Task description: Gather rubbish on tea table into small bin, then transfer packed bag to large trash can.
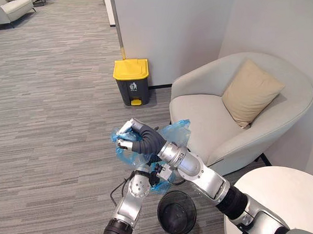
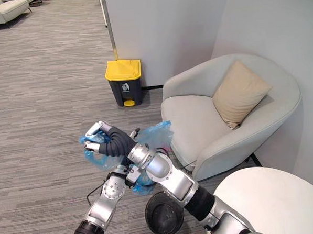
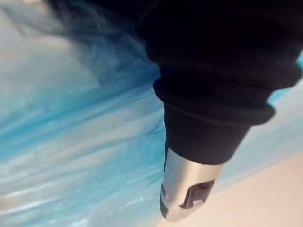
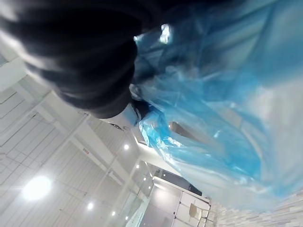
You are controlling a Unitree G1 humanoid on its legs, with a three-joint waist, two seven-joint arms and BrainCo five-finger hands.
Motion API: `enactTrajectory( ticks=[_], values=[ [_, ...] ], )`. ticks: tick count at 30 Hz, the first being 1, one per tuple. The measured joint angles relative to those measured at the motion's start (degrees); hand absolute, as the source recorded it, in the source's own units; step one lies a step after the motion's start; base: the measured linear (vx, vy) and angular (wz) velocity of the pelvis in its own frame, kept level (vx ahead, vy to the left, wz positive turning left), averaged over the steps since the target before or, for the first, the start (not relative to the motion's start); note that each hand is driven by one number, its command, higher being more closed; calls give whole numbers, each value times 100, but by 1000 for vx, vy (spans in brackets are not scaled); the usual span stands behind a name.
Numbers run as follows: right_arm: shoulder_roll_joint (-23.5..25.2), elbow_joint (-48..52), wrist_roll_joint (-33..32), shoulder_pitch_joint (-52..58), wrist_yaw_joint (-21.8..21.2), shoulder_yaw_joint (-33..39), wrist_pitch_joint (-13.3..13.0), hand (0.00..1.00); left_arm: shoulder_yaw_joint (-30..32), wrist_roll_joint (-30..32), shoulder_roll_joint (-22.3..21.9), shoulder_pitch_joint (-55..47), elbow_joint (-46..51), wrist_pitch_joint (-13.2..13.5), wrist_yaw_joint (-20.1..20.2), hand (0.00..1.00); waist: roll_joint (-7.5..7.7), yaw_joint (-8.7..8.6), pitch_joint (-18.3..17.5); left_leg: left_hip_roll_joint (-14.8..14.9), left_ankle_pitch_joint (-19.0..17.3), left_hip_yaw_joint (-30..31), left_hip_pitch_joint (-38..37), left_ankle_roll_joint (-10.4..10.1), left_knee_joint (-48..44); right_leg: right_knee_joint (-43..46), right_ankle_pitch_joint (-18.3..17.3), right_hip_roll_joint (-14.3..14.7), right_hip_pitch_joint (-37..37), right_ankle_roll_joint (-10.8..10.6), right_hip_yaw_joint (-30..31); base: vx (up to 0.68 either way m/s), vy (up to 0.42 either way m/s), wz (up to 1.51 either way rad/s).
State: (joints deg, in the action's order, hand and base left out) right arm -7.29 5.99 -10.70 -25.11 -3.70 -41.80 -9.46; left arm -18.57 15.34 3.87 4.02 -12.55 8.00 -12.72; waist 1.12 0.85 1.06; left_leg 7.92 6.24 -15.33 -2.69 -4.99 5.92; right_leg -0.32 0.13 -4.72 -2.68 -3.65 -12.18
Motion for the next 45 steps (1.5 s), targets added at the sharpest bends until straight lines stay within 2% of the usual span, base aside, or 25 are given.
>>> enactTrajectory(
  ticks=[5, 16, 19, 23, 27, 28, 33, 39, 41, 42, 45],
  values=[
    [2, -13, -72, -133, 20, -213, 90, 100, -102, -96, -32, 213, -50, 3, -124, 100, -3, 0, -5, 0, 0, -7, -3, 0, 0, 1, 0, 0, 2, 0, 6, 0, 0, 0],
    [1, -18, -142, -131, 11, -256, 90, 100, -93, -481, -32, 227, -121, 4, -249, 100, -11, -10, -60, 0, 15, -6, -6, 3, -1, 11, 0, -1, 3, 1, 7, 0, 0, 0],
    [7, -14, 16, -16, -10, -184, 59, 100, 10, -576, -36, 195, -121, 4, -229, 100, -13, -9, -69, 0, 25, -1, -8, 7, 0, 20, 1, -2, 2, 2, 3, 0, 0, 0],
    [-19, -6, 489, 400, -9, 150, -147, 100, 300, -578, -36, 10, -119, 5, -222, 100, -20, -12, -78, -1, 28, -1, -11, 9, 0, 22, 0, -4, 1, 2, 4, 0, 0, 0],
    [-339, 10, 933, 697, -3, 553, -206, 100, 596, -585, -29, -265, -94, 7, -218, 100, -20, -6, -79, -3, 28, -1, -12, 9, 0, 21, 0, -6, -1, 2, 4, 0, 0, 0],
    [-477, 15, 1061, 793, -1, 678, -249, 0, 706, -629, -23, -359, -91, 10, -200, 100, -20, -8, -79, -4, 28, -2, -11, 9, 0, 19, 0, -6, 0, 2, 4, 0, 0, 0],
    [-930, 407, 1383, 1179, 8, 1125, -358, 0, 999, -817, -22, -587, -90, 12, -101, 100, -22, -8, -77, -4, 27, -2, -8, 9, 0, 12, 0, -5, 0, 1, 4, 0, 0, 0],
    [-1354, 567, 2183, 1235, 239, 1286, -607, 0, 1295, -1027, -19, -594, -86, 41, -107, 100, -24, -8, -76, -3, 26, -17, -16, 8, 0, 17, 1, -5, 1, 1, 23, 0, 0, 0],
    [-1443, 692, 2390, 1340, 261, 1395, -699, 0, 1411, -1030, -20, -660, -85, 129, -112, 100, -24, 3, -76, -3, 24, -21, -17, 7, 0, 16, 1, -5, 2, 1, 28, 0, 0, 0],
    [-1466, 737, 2522, 1410, 383, 1510, -795, 0, 1494, -1055, -10, -751, -86, 138, -123, 100, -25, -6, -75, -3, 23, -32, -19, 7, 0, 16, 1, -5, 7, 1, 40, 0, 0, 0],
    [-1558, 867, 2733, 1561, 679, 1796, -819, 0, 1598, -1076, 1, -905, -87, 136, -125, 100, -28, -3, -73, -3, 22, -43, -24, 6, 0, 18, 1, -5, 11, 1, 53, 0, 0, -1]
  ],
)
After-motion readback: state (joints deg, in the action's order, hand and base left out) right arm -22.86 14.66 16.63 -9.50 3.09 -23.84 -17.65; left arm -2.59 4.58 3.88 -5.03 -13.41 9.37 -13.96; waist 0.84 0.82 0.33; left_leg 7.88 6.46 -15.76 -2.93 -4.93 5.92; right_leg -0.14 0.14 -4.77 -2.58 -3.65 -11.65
